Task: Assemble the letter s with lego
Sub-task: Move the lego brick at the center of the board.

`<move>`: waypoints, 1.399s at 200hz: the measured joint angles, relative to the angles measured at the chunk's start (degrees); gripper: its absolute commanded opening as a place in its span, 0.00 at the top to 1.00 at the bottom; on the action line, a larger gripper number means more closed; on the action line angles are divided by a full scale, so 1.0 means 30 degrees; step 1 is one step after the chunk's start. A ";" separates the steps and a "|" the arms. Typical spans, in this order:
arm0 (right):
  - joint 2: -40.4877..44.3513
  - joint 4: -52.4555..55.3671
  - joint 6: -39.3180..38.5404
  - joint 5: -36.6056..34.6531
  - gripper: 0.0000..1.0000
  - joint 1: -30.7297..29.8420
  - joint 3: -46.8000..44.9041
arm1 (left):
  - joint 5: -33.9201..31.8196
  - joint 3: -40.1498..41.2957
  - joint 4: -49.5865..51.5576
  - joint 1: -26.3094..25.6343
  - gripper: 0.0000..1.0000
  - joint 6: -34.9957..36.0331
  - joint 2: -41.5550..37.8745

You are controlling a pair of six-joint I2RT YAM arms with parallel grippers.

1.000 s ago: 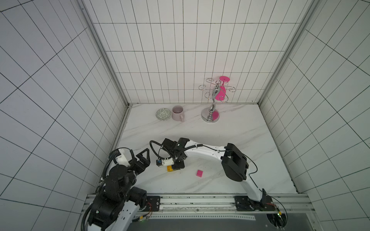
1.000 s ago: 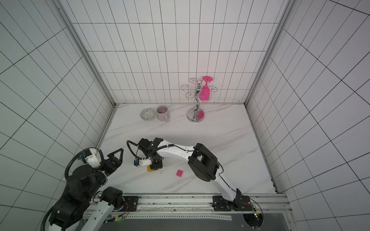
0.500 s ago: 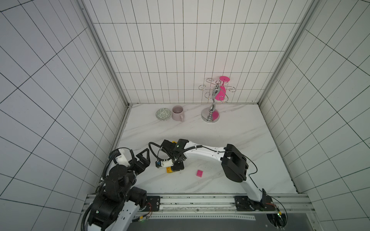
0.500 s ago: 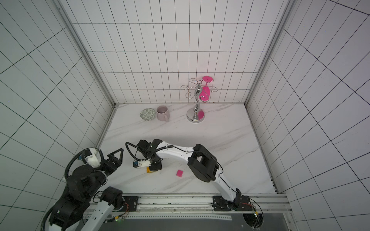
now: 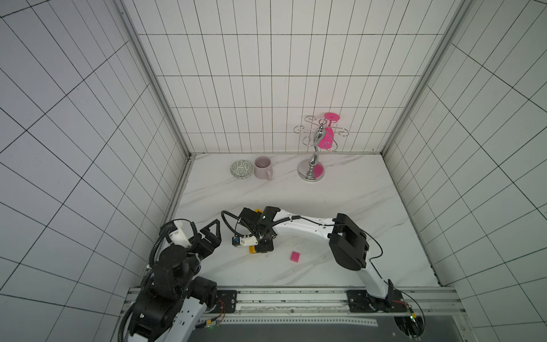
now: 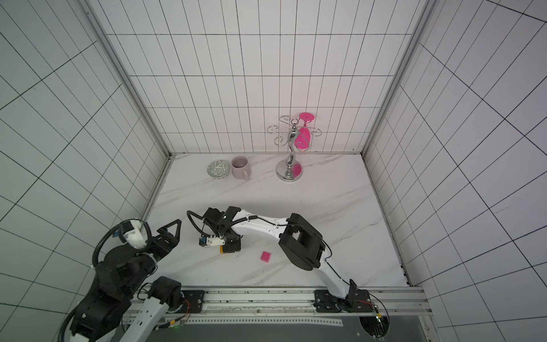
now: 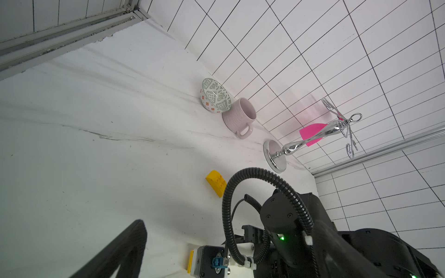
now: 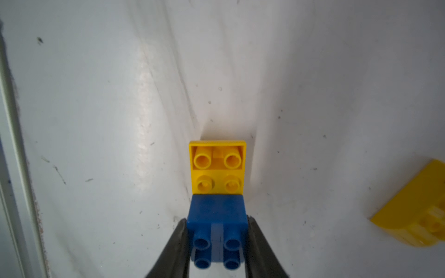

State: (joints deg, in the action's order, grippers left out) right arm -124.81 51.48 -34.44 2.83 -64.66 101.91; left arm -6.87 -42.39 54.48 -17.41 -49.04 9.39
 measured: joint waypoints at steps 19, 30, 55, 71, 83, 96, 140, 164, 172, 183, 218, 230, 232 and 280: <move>0.0444 -0.0015 0.0211 -0.0488 0.82 0.0539 -0.0670 | 0.0007 -0.0073 0.0000 0.0000 0.01 0.0058 0.0102; 0.0663 -0.0015 0.0372 -0.0831 0.83 0.0838 -0.1027 | 0.0015 -0.0080 0.0000 0.0000 0.01 0.0087 0.0197; 0.1049 -0.0044 0.0780 -0.1457 0.83 0.1377 -0.1617 | 0.0022 -0.0102 0.0000 0.0000 0.01 0.0255 0.0495; 0.1311 -0.0036 0.0969 -0.1821 0.83 0.1741 -0.2018 | 0.0022 -0.0189 0.0000 0.0000 0.01 0.0452 0.0750; 0.1413 -0.0007 0.1042 -0.1953 0.83 0.2025 -0.2171 | 0.0029 -0.0277 -0.0015 0.0000 0.01 0.0568 0.0940; 0.1443 0.0007 0.1064 -0.2018 0.83 0.2208 -0.2222 | 0.0073 -0.0328 -0.0022 0.0000 0.01 0.0648 0.1115; 0.1421 0.0044 0.1129 -0.2047 0.83 0.2295 -0.2200 | 0.0138 -0.0372 -0.0087 0.0000 0.01 0.0852 0.1421; 0.1399 0.0066 0.1144 -0.2040 0.81 0.2295 -0.2178 | 0.0146 -0.0437 -0.0095 0.0000 0.01 0.0947 0.1450; 0.1377 0.0117 0.1158 -0.2040 0.75 0.2295 -0.2135 | 0.0146 -0.0437 -0.0095 0.0000 0.01 0.0969 0.1450; 0.1341 0.0197 0.1180 -0.2040 0.62 0.2302 -0.2040 | 0.0146 -0.0437 -0.0095 0.0000 0.01 0.0998 0.1457; 0.1195 0.0750 0.1486 -0.2047 0.43 0.2353 -0.2055 | 0.0160 -0.0517 -0.0102 0.0000 0.01 0.1071 0.1588; 0.1275 0.0831 0.1668 -0.2040 0.36 0.2404 -0.2055 | 0.0189 -0.0678 -0.0109 0.0000 0.01 0.1166 0.1800; 0.1333 0.0831 0.1741 -0.2040 0.34 0.2426 -0.2055 | 0.0204 -0.0707 -0.0109 0.0000 0.01 0.1180 0.1836; 0.5253 0.0109 0.4903 -0.1537 0.30 0.3614 -0.3184 | 0.1056 -0.1515 -0.0721 0.0000 0.01 0.2106 0.3453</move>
State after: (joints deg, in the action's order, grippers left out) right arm -109.06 51.81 -19.73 -1.78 -53.82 92.36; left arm -3.70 -46.94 52.31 -17.41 -42.72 19.75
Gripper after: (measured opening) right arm 0.705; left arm 0.986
